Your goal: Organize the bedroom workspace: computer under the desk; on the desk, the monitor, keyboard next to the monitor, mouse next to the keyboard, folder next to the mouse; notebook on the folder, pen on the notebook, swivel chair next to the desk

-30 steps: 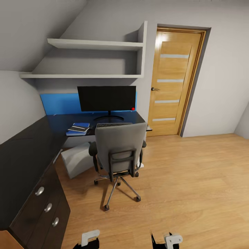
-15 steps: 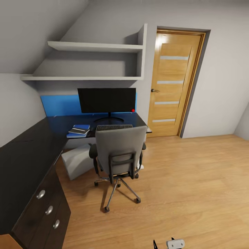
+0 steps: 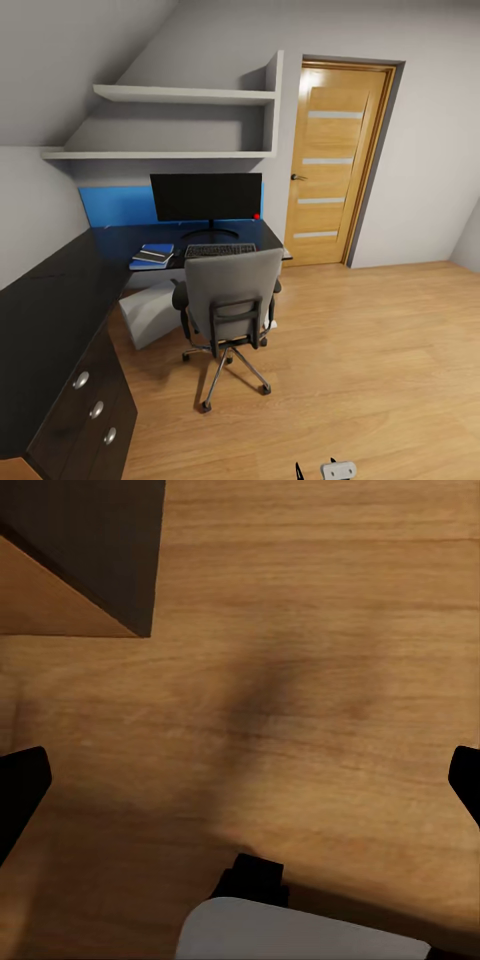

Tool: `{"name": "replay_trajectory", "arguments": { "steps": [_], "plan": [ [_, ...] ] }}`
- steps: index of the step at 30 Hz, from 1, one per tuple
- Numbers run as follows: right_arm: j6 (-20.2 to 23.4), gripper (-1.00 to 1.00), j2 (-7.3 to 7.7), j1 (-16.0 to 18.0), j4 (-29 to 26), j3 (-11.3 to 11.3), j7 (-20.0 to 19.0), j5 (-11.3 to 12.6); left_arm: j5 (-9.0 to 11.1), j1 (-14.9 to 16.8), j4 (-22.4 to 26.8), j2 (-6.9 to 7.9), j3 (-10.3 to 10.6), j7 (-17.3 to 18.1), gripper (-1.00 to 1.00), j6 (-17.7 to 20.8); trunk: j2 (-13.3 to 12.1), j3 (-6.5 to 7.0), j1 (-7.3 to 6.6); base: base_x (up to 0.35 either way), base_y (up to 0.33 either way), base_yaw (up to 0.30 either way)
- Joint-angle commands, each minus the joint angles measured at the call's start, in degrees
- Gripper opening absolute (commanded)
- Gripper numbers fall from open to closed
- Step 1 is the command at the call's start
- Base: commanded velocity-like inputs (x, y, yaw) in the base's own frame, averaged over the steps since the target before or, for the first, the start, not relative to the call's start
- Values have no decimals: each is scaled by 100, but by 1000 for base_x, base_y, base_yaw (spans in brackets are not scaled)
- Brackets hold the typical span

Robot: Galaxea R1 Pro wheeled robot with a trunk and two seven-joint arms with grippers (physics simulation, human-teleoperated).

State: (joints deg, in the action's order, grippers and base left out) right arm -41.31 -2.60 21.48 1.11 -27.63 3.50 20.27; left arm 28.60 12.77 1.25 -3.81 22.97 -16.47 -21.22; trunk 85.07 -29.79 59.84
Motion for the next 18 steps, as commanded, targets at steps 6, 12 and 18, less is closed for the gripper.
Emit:
{"name": "replay_trajectory", "arguments": {
  "steps": [6, 12, 18],
  "plan": [
    [-18, 100, -3, 6, 12, -48, 37, 12, 32, -10, -2, -17, 58, -23, 100, -7, -239, 103, -133, 0, 0, 0],
    [-18, 100, -3, 6, 12, -48, 37, 12, 36, -11, -2, -6, 58, -23, 100, -7, -480, 210, -265, 0, 0, 0],
    [-18, 100, -3, 6, 12, -47, 37, 12, 34, -12, 1, 65, 58, -23, 100, -12, -720, 318, -396, 0, 0, 0]
  ]
}}
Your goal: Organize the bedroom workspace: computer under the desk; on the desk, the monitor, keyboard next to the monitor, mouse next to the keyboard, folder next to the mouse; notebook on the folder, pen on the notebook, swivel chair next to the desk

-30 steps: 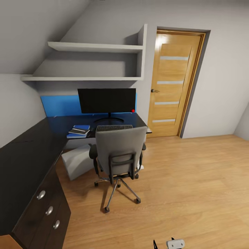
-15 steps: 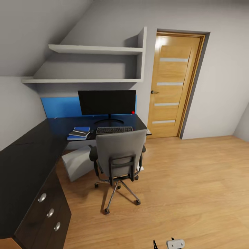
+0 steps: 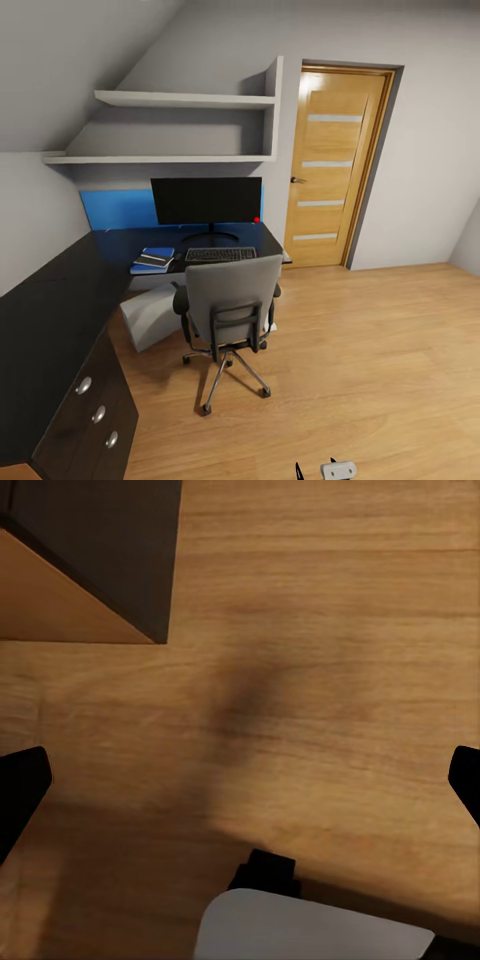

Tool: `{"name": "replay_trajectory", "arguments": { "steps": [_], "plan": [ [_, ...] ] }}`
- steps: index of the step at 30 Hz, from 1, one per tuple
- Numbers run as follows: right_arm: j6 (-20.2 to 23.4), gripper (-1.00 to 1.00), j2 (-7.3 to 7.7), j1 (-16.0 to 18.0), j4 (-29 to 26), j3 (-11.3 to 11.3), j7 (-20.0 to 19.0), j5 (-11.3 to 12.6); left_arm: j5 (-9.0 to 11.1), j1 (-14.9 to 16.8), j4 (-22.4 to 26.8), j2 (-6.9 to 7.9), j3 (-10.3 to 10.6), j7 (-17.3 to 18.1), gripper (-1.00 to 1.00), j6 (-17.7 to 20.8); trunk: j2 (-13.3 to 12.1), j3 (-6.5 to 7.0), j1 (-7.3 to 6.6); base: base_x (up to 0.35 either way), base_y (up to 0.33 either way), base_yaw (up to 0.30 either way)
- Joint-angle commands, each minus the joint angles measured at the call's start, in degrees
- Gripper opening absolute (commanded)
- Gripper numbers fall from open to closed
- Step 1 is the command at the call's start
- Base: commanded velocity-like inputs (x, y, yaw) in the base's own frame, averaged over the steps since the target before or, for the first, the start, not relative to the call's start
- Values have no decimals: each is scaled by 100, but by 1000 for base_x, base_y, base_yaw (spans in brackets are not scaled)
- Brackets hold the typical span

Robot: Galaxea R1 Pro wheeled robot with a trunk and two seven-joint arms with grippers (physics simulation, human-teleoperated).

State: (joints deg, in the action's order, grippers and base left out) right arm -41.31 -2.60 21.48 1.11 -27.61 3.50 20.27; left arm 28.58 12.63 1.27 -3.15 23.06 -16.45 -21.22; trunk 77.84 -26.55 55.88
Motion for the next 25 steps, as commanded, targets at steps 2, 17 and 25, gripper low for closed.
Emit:
{"name": "replay_trajectory", "arguments": {
  "steps": [2, 17, 25],
  "plan": [
    [-18, 100, -3, 6, 12, -50, 37, 12, 36, 3, 1, 13, 49, -25, 100, -13, -78, 31, -45, 0, 0, 0],
    [-18, 100, -3, 6, 12, -51, 37, 12, 43, 4, 5, 20, 48, -8, 100, 10, -319, 138, -177, 0, 0, 0],
    [-18, 100, -3, 6, 12, -50, 37, 12, 68, 3, 5, 27, 8, -9, 100, 2, -319, 138, -177, 0, 0, 0]
  ]
}}
